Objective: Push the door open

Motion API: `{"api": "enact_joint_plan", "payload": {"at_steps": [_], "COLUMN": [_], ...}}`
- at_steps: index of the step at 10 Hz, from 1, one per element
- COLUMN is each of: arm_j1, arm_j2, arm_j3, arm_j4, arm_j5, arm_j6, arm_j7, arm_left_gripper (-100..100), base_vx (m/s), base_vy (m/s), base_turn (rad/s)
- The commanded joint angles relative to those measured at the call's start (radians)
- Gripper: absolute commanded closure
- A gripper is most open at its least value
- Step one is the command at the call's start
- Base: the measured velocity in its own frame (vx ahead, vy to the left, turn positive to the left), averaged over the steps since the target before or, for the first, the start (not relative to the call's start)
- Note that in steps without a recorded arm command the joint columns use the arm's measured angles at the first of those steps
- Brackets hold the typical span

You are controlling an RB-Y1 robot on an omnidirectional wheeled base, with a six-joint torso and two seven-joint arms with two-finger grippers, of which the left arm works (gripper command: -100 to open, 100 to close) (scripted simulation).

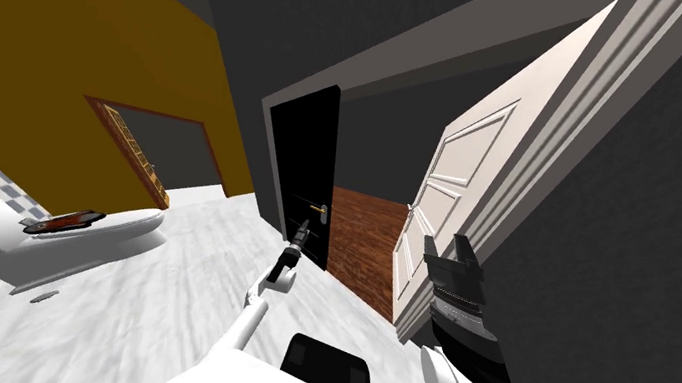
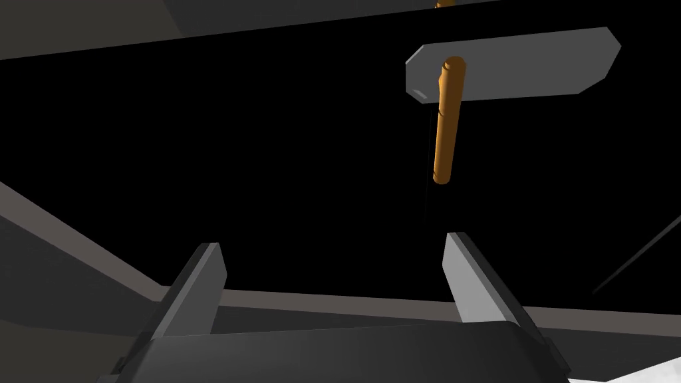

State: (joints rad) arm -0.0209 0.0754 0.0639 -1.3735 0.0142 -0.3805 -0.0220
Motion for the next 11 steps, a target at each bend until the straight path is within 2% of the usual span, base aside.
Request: {"api": "enact_joint_plan", "payload": {"at_steps": [1, 11], "arm_j1": [-0.023, -0.141], "arm_j2": [-0.003, -0.029], "arm_j3": [0.003, 0.016], "arm_j4": [0.033, 0.211], "arm_j5": [0.002, 0.011], "arm_j6": [0.002, 0.005], "arm_j7": [-0.005, -0.031], "arm_left_gripper": [-100, -100], "base_vx": [0.023, 0.029], "base_vy": [0.141, 0.124], "base_turn": [-0.116, -0.125]}}
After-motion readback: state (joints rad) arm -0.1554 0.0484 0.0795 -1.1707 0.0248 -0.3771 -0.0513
